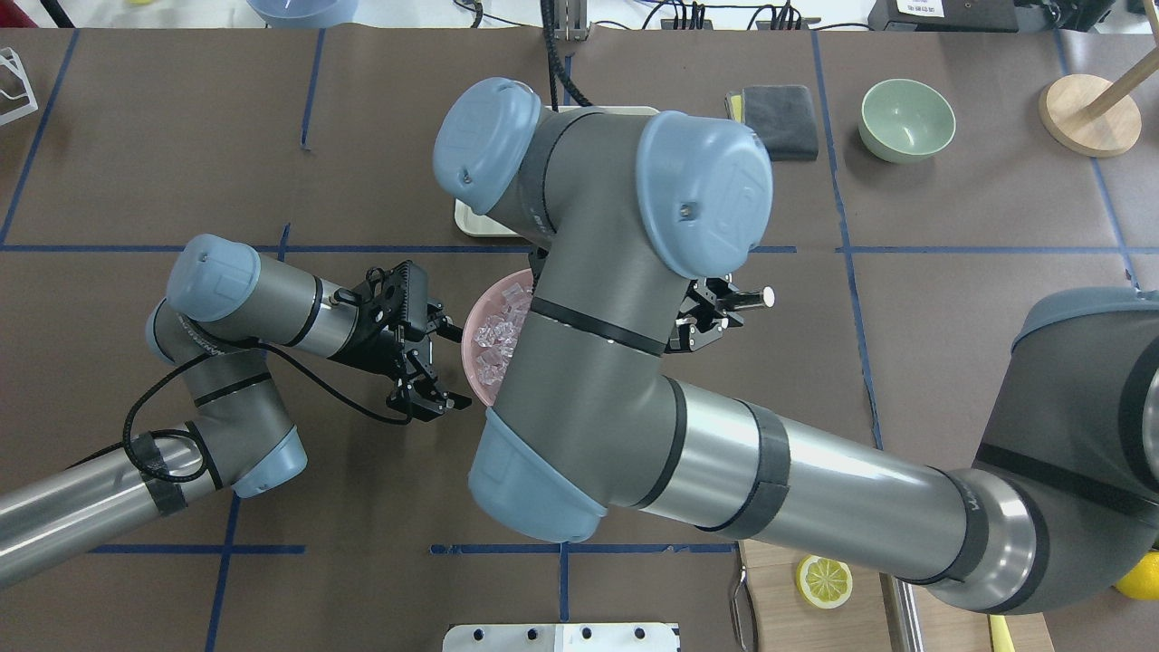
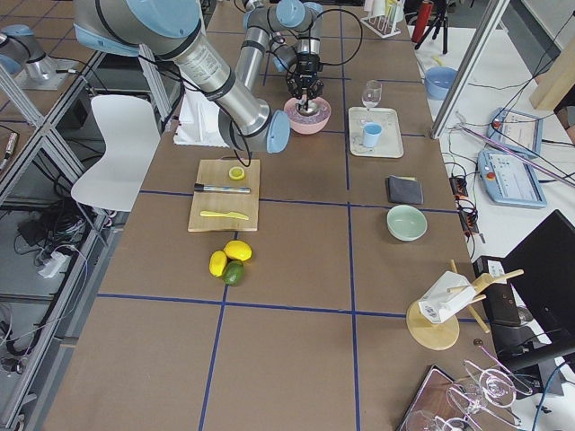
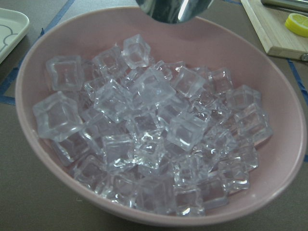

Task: Put ice in cup with scoop
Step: 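Hold the pink bowl with the left gripper while the right dips the scoop in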

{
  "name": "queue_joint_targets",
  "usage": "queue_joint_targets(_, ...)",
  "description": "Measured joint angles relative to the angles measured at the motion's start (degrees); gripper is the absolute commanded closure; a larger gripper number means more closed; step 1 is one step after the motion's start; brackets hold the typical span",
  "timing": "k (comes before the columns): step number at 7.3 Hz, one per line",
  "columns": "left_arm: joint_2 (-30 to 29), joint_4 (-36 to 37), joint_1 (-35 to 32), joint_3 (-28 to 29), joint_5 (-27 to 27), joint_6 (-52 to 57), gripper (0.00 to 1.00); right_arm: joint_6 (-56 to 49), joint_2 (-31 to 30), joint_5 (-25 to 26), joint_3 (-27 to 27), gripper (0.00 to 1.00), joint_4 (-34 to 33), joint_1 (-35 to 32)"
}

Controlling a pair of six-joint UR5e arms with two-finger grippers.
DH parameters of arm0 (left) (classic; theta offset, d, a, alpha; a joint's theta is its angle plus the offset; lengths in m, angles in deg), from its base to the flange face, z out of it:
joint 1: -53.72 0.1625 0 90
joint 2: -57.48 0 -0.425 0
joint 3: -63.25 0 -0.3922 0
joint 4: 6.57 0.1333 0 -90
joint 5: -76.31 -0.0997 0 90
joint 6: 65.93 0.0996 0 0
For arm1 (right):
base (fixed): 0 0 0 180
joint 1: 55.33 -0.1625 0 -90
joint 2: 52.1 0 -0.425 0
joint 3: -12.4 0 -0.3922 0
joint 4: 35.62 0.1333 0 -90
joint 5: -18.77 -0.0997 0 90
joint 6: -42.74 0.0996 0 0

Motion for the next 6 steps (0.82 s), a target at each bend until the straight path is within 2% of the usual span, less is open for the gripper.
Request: queue_joint_targets(6,-0.1,-0.1,0.1,0.0,0.0,0.0,0.00,0.4,1.2,3.0,-3.7,1.00,-1.7,1.7)
